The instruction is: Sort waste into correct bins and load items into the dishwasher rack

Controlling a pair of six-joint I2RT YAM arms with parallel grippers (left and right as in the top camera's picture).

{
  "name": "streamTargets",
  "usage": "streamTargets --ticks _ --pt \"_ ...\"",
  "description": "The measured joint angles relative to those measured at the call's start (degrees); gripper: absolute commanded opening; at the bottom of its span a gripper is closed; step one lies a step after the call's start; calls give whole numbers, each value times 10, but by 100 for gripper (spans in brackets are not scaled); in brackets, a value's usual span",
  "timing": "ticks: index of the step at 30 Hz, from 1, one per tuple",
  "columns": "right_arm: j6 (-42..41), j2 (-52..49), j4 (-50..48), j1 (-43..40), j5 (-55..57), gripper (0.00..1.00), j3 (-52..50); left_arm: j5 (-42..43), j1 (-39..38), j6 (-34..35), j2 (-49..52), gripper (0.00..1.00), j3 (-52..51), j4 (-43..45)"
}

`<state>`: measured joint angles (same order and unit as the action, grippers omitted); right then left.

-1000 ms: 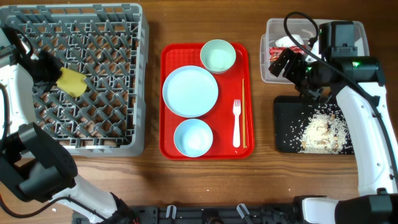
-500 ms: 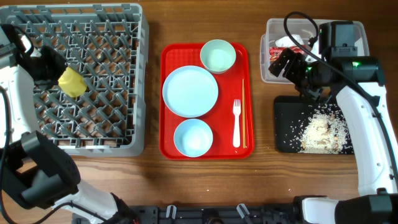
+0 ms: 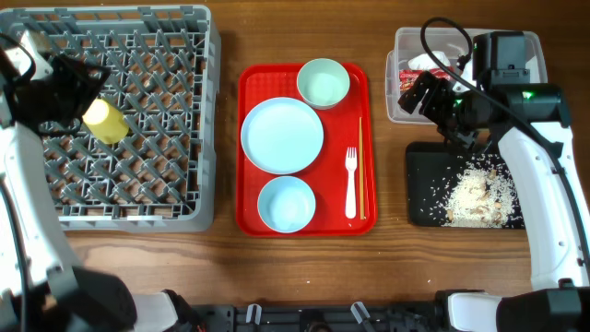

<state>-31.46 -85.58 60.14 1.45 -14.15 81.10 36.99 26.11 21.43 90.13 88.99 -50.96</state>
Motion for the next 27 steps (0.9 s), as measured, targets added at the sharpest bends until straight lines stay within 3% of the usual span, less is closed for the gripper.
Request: streamTargets --ticks 3,7,10,13,16,18,21,24,27 --pt "0 0 0 0 0 100 0 152 -52 3 -29 100 0 -9" --pt "0 0 0 0 0 100 0 174 -168 -7 -25 99 0 -23" --pt "0 0 0 0 0 100 0 99 -306 -14 -23 96 0 -8" --pt "0 0 0 0 0 100 0 -63 -445 -18 -14 93 0 -6" --pt "0 0 0 0 0 100 0 -193 -517 -7 -1 82 0 -26" --pt "0 0 0 0 0 100 0 -266 -544 13 11 73 0 -47" --pt "0 0 0 0 0 100 0 -309 -540 42 17 72 0 -88" --pt "0 0 0 0 0 100 0 -321 -531 63 17 47 0 -132" --pt "0 0 0 0 0 100 0 -327 -531 68 17 44 0 -149"
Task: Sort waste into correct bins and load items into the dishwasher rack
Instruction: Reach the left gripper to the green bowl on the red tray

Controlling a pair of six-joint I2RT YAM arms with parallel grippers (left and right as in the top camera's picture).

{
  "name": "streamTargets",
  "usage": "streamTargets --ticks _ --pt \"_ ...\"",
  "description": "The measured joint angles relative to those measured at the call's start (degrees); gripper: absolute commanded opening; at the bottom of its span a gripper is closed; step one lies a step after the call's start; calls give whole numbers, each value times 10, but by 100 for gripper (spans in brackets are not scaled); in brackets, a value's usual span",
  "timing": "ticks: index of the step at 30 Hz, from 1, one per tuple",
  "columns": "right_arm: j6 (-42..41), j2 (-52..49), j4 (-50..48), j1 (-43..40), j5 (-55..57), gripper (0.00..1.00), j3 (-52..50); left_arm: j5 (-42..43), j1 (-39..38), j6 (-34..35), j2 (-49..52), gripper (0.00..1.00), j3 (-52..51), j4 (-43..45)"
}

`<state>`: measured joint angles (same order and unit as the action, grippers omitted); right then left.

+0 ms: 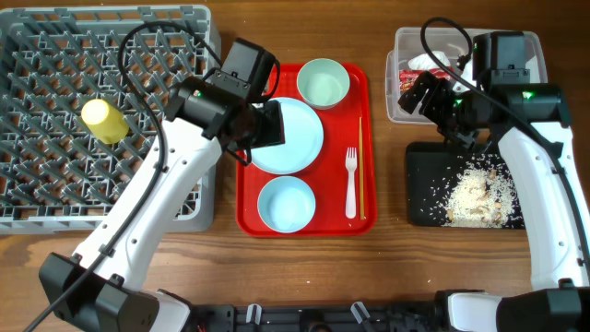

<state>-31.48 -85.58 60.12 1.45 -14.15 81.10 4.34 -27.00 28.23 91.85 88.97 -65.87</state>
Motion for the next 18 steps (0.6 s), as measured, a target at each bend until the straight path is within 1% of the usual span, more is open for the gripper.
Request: streamTargets --ticks 5,7,9,10,11,12,14,16,17,18 --pt "0 0 0 0 0 100 0 0 -10 2 7 47 -1 -36" --pt "0 0 0 0 0 100 0 2 -21 2 9 50 -12 -26" --pt "0 0 0 0 0 100 0 2 -30 2 10 48 -34 -1" --pt "0 0 0 0 0 100 0 2 -31 3 10 44 -46 24" --pt "0 0 0 0 0 100 0 2 -31 4 12 42 -58 49" --pt "0 0 0 0 0 100 0 1 -31 4 13 45 -69 75" --pt "0 0 0 0 0 100 0 -3 -31 6 14 57 -85 129" --pt "0 0 0 0 0 100 0 -4 -31 5 14 59 -107 202" --pt "0 0 0 0 0 100 0 0 -31 6 15 62 -125 248" --pt "0 0 0 0 0 100 0 5 -31 1 17 63 -138 272"
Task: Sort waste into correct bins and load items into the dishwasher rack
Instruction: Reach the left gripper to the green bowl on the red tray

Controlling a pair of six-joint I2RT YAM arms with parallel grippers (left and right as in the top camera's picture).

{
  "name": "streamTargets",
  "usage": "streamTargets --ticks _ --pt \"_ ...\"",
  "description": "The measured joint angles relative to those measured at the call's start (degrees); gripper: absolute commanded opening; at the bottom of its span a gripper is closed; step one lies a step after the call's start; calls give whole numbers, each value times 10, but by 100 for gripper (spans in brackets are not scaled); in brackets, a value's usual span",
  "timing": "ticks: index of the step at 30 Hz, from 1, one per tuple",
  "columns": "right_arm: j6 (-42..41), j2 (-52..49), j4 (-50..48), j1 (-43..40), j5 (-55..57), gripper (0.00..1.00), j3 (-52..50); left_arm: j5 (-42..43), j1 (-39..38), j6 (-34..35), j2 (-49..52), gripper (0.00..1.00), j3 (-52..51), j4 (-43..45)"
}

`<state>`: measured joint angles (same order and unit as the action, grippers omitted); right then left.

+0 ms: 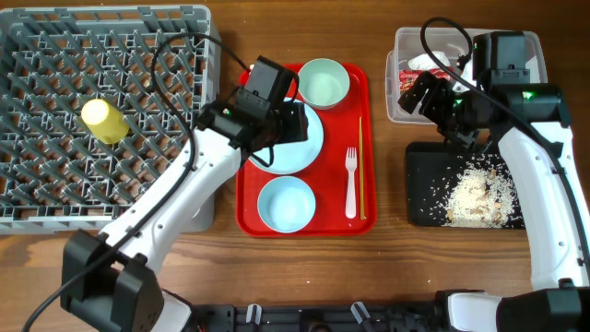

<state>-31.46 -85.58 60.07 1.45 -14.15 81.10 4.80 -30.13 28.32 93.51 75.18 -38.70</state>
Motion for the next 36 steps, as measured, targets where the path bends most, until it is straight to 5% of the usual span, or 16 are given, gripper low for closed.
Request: streamTargets --ticks 6,12,19,23,26,30,33,36 --pt "0 0 0 0 0 100 0 9 -41 -60 67 60 -22 73" --pt "0 0 0 0 0 100 0 -100 -80 -76 139 52 -27 147" --pt "0 0 1 0 0 100 0 -189 -77 -141 146 66 -29 238" --pt "0 0 0 0 0 100 0 -152 -62 -162 148 72 14 116" --pt "0 0 1 0 0 100 0 -77 -1 -170 155 66 141 -30" --pt "0 0 0 0 0 100 0 -19 72 -190 156 75 287 -120" --pt "0 0 0 0 0 99 0 12 75 -218 151 70 322 -122" --pt "0 0 0 0 0 100 0 24 46 -241 163 82 322 -62"
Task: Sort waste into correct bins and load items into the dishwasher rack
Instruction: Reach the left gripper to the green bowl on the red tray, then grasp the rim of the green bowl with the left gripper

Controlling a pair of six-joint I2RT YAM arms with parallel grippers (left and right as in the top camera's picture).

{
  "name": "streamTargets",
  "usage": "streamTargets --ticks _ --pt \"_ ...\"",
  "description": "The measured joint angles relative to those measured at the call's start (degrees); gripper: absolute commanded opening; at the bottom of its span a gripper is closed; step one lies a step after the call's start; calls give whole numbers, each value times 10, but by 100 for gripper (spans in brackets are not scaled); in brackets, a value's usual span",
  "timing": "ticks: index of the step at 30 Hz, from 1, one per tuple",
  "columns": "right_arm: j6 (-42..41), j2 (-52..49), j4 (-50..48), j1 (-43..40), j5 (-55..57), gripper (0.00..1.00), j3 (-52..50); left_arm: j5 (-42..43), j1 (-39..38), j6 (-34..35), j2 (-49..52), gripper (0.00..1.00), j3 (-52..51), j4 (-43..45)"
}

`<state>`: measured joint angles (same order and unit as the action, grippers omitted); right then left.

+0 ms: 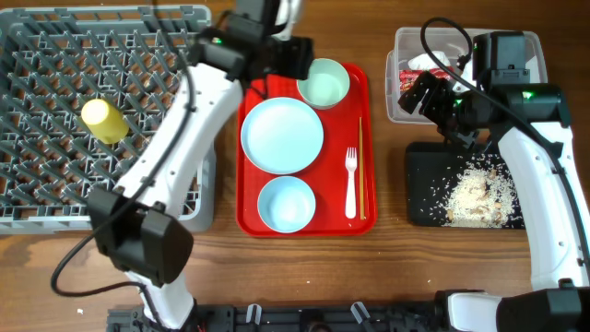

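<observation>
A red tray (249,217) holds a pale blue plate (282,136), a pale green bowl (324,85) at its far end, a blue bowl (286,204), a white fork (350,182) and a thin chopstick (361,166). My left gripper (297,61) is at the green bowl's left rim; its jaws are not readable from above. A yellow cup (105,121) lies on its side in the grey dishwasher rack (55,198). My right gripper (417,93) hovers at the left edge of the clear bin (527,46), fingers apart with nothing seen between them.
The clear bin holds wrappers (417,66). In front of it, a black tray (424,198) carries spilled rice (475,194). The left arm (175,148) stretches diagonally over the rack's right edge. Bare wood lies between the red tray and the black tray.
My left gripper has moved from over the plate's upper left part to the far end of the tray, beside the green bowl. The right arm has not moved.
My left arm was at the rack's far left by the yellow cup, which lay in the rack. Then it was at the plate's left edge, later over the plate's upper part, and now it sits by the green bowl. The right arm stayed at the bin throughout.
</observation>
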<state>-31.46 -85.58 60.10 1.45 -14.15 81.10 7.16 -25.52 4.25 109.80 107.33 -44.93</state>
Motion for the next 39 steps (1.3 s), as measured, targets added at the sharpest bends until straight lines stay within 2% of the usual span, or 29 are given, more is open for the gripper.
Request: streamTargets --ticks 5,10,13,17,30,31,35,39 --pt "0 0 0 0 0 100 0 11 -41 -14 71 79 0 133" --pt "0 0 0 0 0 100 0 11 -49 -17 153 75 0 180" --pt "0 0 0 0 0 100 0 11 -49 -19 187 71 0 181" --pt "0 0 0 0 0 100 0 11 -51 -19 214 59 0 155" --pt "0 0 0 0 0 100 0 13 -84 -21 230 57 0 86" --pt "0 0 0 0 0 100 0 13 -84 -21 231 56 0 82" --pt "0 0 0 0 0 100 0 13 -84 -20 238 37 0 76" --pt "0 0 0 0 0 100 0 -9 -84 -23 238 34 0 76"
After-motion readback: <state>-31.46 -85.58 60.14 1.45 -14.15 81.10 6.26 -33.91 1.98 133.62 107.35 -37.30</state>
